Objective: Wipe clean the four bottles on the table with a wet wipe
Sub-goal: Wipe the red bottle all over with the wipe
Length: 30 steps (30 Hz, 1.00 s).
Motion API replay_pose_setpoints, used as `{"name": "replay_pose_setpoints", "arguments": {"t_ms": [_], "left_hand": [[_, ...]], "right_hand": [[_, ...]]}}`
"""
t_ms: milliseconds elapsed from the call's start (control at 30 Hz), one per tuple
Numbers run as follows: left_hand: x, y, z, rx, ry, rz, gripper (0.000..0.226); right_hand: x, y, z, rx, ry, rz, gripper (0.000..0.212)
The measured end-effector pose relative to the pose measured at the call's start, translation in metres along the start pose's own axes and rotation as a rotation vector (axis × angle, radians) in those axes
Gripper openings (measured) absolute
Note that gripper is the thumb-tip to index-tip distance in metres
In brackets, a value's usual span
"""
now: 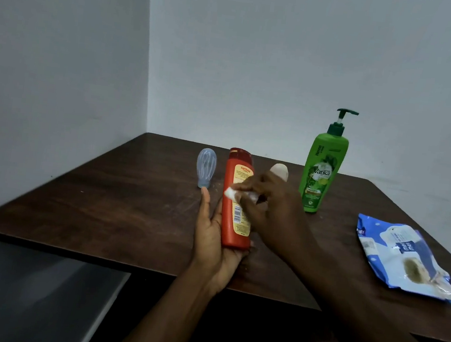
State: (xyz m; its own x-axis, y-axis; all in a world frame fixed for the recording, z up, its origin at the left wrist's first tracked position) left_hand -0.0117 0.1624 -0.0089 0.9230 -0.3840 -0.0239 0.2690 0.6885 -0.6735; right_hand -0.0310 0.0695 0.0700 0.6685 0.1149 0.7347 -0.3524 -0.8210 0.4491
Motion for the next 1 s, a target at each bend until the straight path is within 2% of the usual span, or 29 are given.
{"name": "replay_pose_setpoints", "arguments": {"t_ms": [100,300,467,700,900,1000], "left_hand": [[-0.004,0.0,0.003,-0.088,0.038,-0.005,0.079],[-0.004,0.004,0.003,-0.069,0.035,0.06,0.074],[-0.005,0.002,0.003,-0.025,0.027,0.081,0.049],[-0.006,0.002,0.003,-0.06,-0.005,0.114,0.049],[-0.008,0.001,0.002,-0.088,0.019,0.057,0.043],[-0.01,0.0,0.003,-0.106,0.033,0.049,0.044]], "right_hand": [[-0.033,-0.01,-0.009,-0.054,0.08,-0.079,0.019],[-0.068,-0.005,-0.011,0.023,0.129,-0.126,0.023],[-0.076,0.007,-0.004,0.118,-0.024,-0.008,0.02],[-0.081,0.008,0.003,0.117,-0.206,0.128,0.014],[-0.076,-0.021,-0.024,0.007,-0.014,0.048,0.015],[-0.077,-0.023,-0.026,0.002,0.008,0.038,0.016]]}}
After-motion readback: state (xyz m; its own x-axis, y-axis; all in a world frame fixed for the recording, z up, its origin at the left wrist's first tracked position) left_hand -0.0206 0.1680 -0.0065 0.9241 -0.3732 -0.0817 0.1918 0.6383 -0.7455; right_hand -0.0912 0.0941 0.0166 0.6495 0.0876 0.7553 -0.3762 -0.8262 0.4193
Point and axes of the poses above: each hand's wrist, its own x-axis towards the middle knuckle, its own y-axis out of the back of the hand, z = x × y, the point moved 4 cm from there along x, towards the middle knuckle, and after that the axes turned 15 degrees about x, right-handed, at the moved point
